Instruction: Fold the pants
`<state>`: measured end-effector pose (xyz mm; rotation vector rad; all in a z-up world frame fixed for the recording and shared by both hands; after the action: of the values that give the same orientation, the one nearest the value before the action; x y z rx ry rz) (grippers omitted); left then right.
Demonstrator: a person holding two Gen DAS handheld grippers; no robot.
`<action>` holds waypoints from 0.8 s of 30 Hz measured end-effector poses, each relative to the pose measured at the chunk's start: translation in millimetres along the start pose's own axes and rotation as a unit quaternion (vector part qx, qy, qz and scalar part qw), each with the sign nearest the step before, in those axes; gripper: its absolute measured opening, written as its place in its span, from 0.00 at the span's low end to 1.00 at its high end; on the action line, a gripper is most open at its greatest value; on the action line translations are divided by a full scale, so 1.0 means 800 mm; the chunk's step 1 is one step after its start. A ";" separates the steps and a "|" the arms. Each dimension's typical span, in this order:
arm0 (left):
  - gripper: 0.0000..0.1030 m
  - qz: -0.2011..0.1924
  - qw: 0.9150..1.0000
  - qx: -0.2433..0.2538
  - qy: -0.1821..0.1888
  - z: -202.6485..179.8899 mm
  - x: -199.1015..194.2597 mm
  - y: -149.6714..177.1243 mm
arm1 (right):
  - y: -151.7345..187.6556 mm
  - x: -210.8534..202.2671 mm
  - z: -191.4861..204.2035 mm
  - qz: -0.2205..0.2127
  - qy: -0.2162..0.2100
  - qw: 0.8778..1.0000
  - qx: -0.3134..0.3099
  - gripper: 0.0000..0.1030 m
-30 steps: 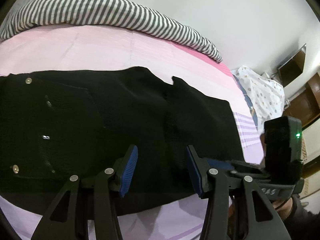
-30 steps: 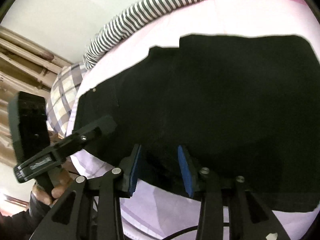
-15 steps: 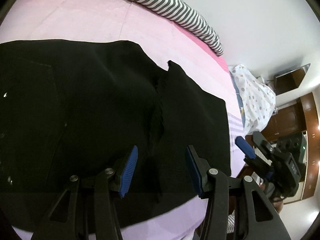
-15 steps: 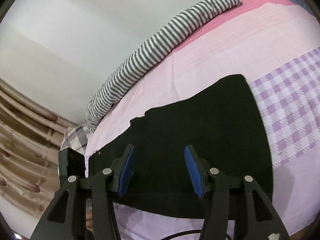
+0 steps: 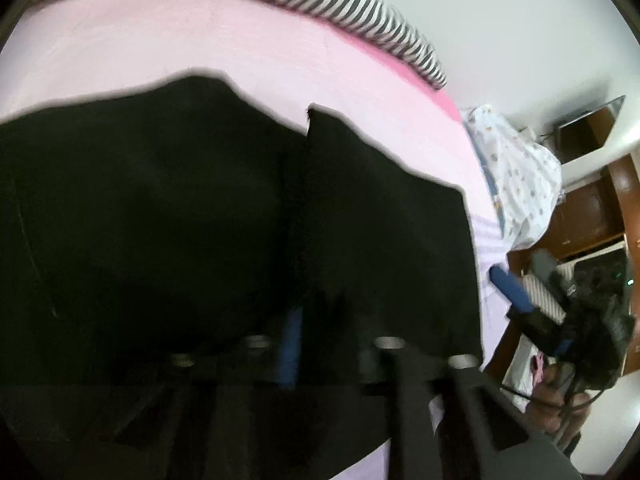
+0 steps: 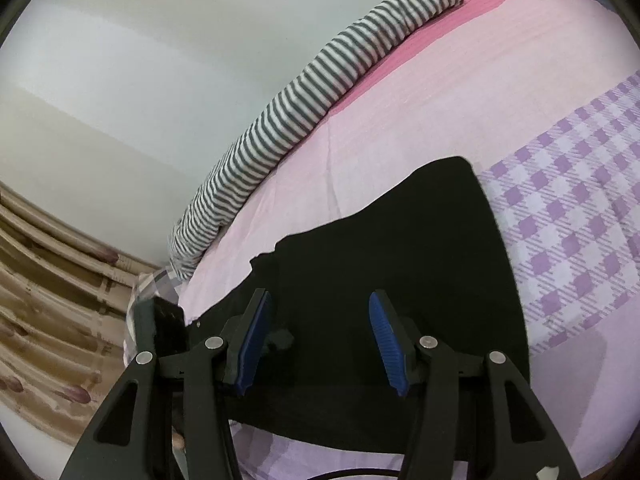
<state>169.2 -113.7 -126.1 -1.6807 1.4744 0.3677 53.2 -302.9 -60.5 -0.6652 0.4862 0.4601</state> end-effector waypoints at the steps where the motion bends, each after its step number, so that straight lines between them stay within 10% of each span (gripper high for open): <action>1: 0.08 -0.006 1.000 -0.002 0.002 0.000 -0.001 0.003 | -0.001 -0.002 -0.002 -0.002 0.001 1.000 0.002 0.48; 13: 0.05 -0.038 0.999 -0.025 -0.015 -0.006 -0.027 0.011 | -0.011 -0.012 -0.013 -0.021 0.062 0.997 -0.035 0.48; 24: 0.09 -0.017 0.998 -0.043 -0.030 0.009 -0.014 0.013 | 0.027 0.020 -0.027 0.080 0.168 0.972 -0.141 0.48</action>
<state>158.5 -100.4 -126.5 -1.7454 1.4030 0.4646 47.7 -298.7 -94.6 -0.9903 0.8094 0.5786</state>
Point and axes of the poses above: each gripper's, at about its wrist camera, not at the fingertips, and x roughly the way its jaws point, z to its left, y to its underside, the point moved 5 cm from there along x, roughly the way its jaws point, and after that the axes turned 13 degrees about -z, right-handed, at the moved point
